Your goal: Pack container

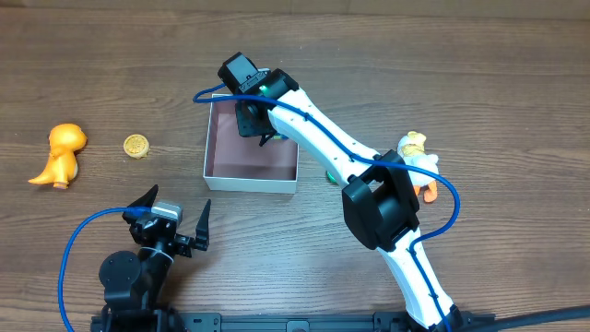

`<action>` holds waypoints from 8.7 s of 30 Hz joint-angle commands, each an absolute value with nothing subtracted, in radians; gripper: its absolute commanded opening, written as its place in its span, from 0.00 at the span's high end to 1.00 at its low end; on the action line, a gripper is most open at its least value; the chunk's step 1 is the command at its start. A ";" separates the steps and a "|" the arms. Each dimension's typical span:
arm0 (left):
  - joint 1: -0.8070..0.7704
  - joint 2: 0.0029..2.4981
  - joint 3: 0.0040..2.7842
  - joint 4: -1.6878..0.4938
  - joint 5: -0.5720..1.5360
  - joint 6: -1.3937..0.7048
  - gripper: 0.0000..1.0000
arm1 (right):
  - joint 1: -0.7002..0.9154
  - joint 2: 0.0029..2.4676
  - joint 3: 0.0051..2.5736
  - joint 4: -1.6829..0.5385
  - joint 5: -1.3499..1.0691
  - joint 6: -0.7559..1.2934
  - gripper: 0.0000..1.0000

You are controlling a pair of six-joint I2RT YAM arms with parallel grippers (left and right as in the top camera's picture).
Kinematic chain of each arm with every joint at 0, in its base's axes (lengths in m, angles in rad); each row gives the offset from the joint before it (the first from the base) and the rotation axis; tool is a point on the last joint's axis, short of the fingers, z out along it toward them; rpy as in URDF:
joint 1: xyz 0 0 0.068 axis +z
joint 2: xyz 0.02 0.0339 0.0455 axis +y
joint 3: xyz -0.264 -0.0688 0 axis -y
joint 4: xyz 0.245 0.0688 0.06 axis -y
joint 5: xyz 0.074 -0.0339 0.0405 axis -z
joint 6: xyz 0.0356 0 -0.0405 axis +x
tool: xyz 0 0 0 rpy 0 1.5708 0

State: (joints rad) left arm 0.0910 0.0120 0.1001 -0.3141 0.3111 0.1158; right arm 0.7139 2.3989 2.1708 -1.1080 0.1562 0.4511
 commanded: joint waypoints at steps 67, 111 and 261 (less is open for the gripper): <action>0.085 0.004 0.096 -0.309 0.314 0.135 0.00 | 0.712 2.383 2.165 -1.042 0.255 0.397 0.96; 0.085 0.004 0.096 -0.309 0.314 0.135 0.00 | 0.712 2.383 2.120 -1.023 0.315 0.424 0.93; 0.085 0.004 0.096 -0.309 0.315 0.135 0.00 | 0.003 1.864 1.313 -1.051 0.042 -0.053 0.15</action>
State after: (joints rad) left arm 0.0910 0.0120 0.0998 -0.3138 0.3111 0.1158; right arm 0.0032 1.8622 1.3319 -1.0641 0.0513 -0.0532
